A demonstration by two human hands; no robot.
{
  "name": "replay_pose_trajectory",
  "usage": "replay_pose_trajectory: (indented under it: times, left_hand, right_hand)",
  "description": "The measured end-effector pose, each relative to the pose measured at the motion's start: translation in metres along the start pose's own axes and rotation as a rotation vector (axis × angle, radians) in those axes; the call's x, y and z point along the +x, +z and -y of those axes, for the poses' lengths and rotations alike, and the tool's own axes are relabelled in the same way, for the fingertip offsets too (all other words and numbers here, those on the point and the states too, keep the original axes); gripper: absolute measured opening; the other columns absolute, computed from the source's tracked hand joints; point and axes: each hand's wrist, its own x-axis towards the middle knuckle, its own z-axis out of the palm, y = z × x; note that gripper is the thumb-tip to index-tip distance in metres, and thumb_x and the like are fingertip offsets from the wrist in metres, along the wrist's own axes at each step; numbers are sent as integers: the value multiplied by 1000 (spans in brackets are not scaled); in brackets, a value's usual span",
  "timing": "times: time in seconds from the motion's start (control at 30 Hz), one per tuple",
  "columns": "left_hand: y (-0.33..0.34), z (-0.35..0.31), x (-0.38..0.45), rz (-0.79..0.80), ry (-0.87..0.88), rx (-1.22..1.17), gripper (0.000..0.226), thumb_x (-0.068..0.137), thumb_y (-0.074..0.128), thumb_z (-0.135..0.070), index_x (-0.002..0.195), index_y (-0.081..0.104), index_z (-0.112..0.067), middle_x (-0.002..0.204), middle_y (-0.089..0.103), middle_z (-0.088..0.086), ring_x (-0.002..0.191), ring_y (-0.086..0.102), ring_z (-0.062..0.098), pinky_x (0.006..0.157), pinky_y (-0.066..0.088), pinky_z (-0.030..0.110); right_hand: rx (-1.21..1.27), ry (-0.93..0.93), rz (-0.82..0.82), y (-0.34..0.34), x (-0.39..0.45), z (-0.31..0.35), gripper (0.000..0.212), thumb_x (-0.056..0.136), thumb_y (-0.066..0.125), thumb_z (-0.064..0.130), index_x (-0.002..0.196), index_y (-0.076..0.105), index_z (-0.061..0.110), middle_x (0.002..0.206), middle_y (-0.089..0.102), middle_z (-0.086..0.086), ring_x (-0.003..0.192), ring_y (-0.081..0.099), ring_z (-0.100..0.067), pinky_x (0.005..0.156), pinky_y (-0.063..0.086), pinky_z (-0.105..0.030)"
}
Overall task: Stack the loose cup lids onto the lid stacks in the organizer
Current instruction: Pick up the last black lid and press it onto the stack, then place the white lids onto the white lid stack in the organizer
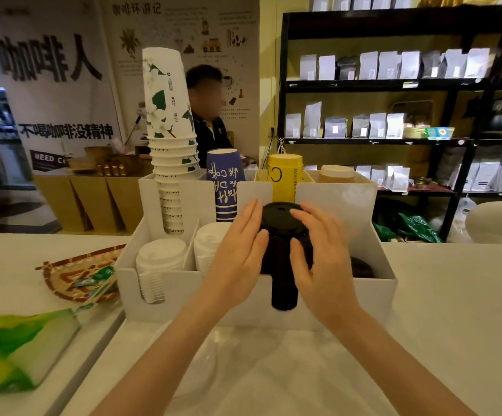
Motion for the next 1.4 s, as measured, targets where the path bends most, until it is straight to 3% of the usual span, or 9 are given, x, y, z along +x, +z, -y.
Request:
replay_pose_trajectory:
  times: [0.13, 0.33, 0.47, 0.6, 0.8, 0.9, 1.07, 1.27, 1.4]
  left_hand:
    - [-36, 7, -24, -139, -26, 2, 42, 87, 29, -37, 129, 30, -36, 140, 38, -11, 130, 30, 2, 109, 24, 23]
    - [-75, 30, -67, -178, -140, 26, 37, 89, 33, -34, 123, 48, -27, 123, 54, -10, 107, 47, -11, 85, 32, -4]
    - [-88, 44, -101, -147, -255, 78, 42, 89, 38, -40, 128, 42, -27, 130, 47, -11, 113, 42, -3, 82, 34, -1]
    - [-94, 58, -133, 38, -350, 145, 67, 71, 45, -68, 131, 28, -43, 145, 31, -14, 130, 30, 3, 107, 30, 28]
    - [-81, 67, -155, 265, -425, 266, 105, 55, 67, -63, 139, 12, -34, 146, 13, -17, 132, 9, -4, 107, 11, 19]
    - [-77, 72, -159, 271, -406, 265, 99, 60, 71, -54, 138, 16, -30, 143, 23, -13, 128, 23, 0, 104, 19, 16]
    - [-82, 73, -155, 209, -431, 201, 91, 55, 78, -46, 131, 31, -33, 123, 39, -20, 113, 41, 2, 89, 32, 8]
    - [-108, 68, -132, 191, -543, -9, 73, 54, 83, -25, 116, 46, -36, 116, 55, -7, 100, 55, 6, 74, 49, 17]
    - [-137, 58, -105, 174, -512, 20, 68, 55, 81, -32, 113, 46, -41, 111, 53, -14, 100, 52, 4, 72, 45, 14]
  right_hand:
    - [194, -68, 176, 20, -25, 24, 35, 87, 49, 13, 121, 46, 14, 122, 58, -11, 118, 45, -11, 105, 34, -20]
    - [258, -34, 711, 42, -66, 48, 47, 90, 40, 32, 136, 30, 26, 138, 45, 1, 124, 34, -5, 107, 27, -18]
    - [246, 52, 959, 48, -84, 44, 54, 91, 39, 40, 139, 18, 31, 149, 26, 10, 134, 22, -4, 112, 19, -23]
    - [303, 115, 996, 55, -88, 39, 54, 89, 39, 44, 138, 24, 28, 146, 33, 8, 130, 31, -5, 112, 27, -30]
    - [335, 169, 1001, 58, -92, 39, 58, 85, 38, 52, 137, 25, 31, 144, 40, 9, 128, 38, -8, 109, 32, -37]
    - [388, 229, 979, 57, -90, 42, 56, 84, 45, 46, 135, 31, 30, 139, 46, 10, 124, 43, -6, 106, 36, -31]
    - [577, 508, 955, 57, -87, 46, 51, 81, 62, 18, 129, 44, 26, 121, 56, 12, 112, 52, -3, 83, 41, -3]
    - [637, 558, 973, 60, -57, 58, 38, 84, 55, 28, 122, 51, 27, 122, 59, 1, 110, 55, -9, 96, 44, -28]
    - [596, 451, 965, 57, -23, 74, 34, 87, 48, 37, 121, 50, 33, 118, 59, 4, 106, 54, -6, 91, 45, -26]
